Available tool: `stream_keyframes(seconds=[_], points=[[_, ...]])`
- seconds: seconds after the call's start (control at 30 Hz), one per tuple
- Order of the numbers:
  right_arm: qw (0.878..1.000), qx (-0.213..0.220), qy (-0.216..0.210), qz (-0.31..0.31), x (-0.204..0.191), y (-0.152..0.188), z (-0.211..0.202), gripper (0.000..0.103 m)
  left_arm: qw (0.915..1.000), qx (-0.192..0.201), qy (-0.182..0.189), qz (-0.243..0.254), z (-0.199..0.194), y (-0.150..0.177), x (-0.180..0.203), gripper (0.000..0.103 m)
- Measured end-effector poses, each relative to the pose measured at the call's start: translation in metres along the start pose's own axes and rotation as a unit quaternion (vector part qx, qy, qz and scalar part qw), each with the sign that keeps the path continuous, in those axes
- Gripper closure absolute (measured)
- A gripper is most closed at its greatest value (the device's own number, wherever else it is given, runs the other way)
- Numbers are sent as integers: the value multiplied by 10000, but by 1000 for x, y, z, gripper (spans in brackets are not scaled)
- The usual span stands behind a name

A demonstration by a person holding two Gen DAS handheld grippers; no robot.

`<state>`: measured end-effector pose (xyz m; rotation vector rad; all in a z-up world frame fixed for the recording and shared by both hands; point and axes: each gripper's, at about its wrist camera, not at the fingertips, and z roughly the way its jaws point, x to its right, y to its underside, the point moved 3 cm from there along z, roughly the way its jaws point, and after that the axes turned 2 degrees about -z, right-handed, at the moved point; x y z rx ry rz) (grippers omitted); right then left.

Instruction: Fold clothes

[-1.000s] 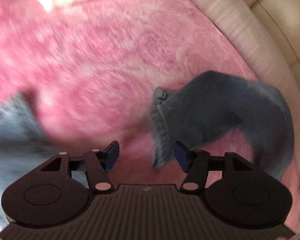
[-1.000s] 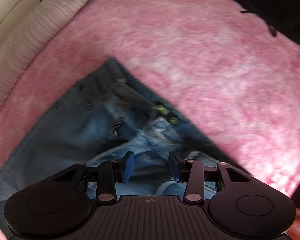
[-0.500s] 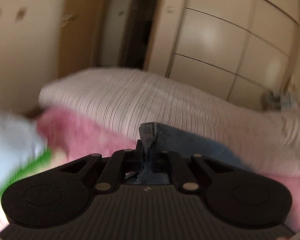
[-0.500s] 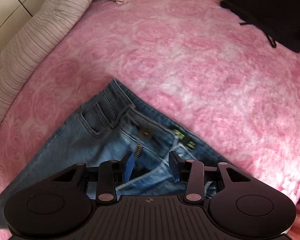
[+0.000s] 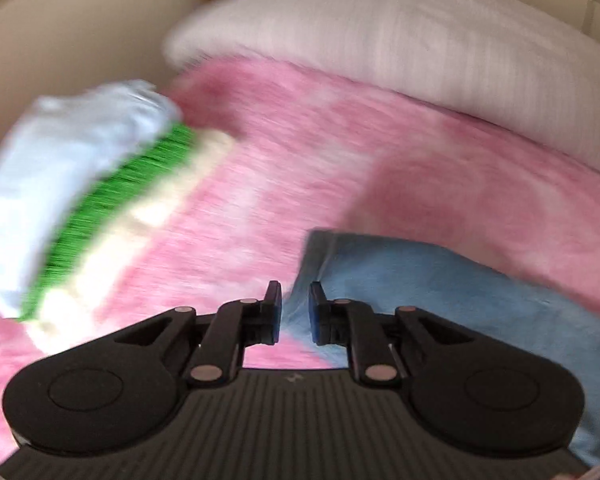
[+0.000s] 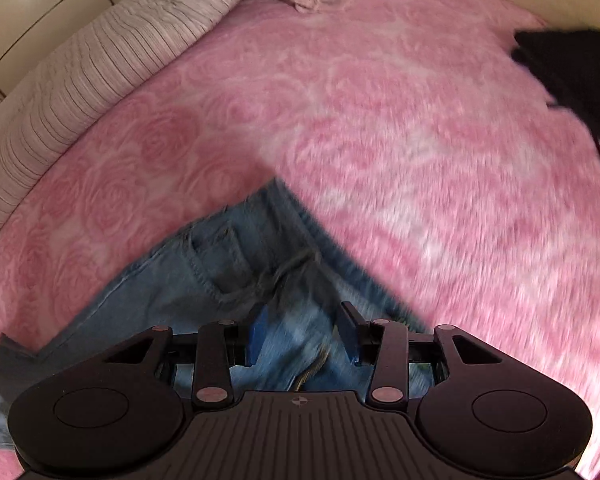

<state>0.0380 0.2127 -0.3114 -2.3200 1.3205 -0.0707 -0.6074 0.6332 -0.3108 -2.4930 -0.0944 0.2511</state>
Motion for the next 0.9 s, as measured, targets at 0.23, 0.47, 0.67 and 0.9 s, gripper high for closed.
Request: stream_keyframes(seconds=[0.23,0.47,0.67,0.9], points=[[9969,-84,-491,-608,5,-46,54,59,9994,144,-271,-162,-57,12,-6,90],[9855,-402,-1190,-1139,1,-76,111,94,9982,-420,289,-322,-99,74,39,90],[9782,815,-1365,-1333,6,-99,61,103,9950,-588,684,-438,-125,111,69,90],[9984,199,-355,-387,66,-115,114,93,9880,-997,1154,-233,-134,157,121,90]])
